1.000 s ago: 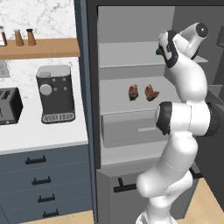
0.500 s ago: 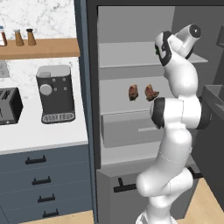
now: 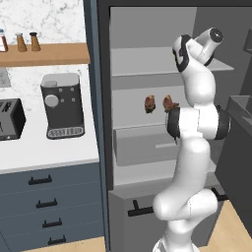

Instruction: Place one broccoli and one steak in each tupperware on the nearby counter, to pack two identical lunches.

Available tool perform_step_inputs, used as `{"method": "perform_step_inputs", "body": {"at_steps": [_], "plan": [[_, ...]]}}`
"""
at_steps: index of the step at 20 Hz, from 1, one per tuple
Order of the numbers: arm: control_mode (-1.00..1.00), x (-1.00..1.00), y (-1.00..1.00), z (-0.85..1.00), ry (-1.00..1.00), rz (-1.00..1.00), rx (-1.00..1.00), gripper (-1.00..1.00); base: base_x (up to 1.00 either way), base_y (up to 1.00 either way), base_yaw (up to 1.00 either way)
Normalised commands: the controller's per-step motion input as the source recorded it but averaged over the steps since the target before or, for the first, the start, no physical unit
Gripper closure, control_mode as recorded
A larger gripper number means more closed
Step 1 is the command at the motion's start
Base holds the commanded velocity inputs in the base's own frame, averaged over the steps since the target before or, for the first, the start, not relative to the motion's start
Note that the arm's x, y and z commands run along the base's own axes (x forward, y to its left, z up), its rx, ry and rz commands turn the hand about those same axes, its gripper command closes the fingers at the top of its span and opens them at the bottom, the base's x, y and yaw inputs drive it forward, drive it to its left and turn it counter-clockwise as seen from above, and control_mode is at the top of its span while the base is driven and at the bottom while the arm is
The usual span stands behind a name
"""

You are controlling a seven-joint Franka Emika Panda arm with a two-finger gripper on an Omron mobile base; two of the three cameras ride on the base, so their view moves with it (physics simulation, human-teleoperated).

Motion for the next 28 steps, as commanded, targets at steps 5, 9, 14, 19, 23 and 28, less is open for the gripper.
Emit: {"method": "perform_step_inputs", "body": {"at_steps": [5, 9, 14, 19, 23, 28], "plan": [[-1.00, 0.36, -0.07, -0.10, 0.01, 0.00, 0.00, -1.00, 0.00, 0.00, 0.00], [-1.00, 0.42, 0.22, -0.62, 0.13, 0.00, 0.00, 1.00, 0.00, 0.00, 0.00], [-1.00, 0.13, 0.50, -0.70, 0.15, 0.05, 0.04, 1.00, 0.00, 0.00, 0.00], [-1.00, -0.15, 0.26, -0.34, 0.01, 0.01, 0.09, 1.00, 0.00, 0.00, 0.00], [-1.00, -0.34, 0.11, -0.17, -0.02, 0.00, 0.11, 1.00, 0.00, 0.00, 0.00], [-1.00, -0.55, 0.05, 0.03, -0.11, 0.00, 0.01, 1.00, 0.00, 0.00, 0.00]]}}
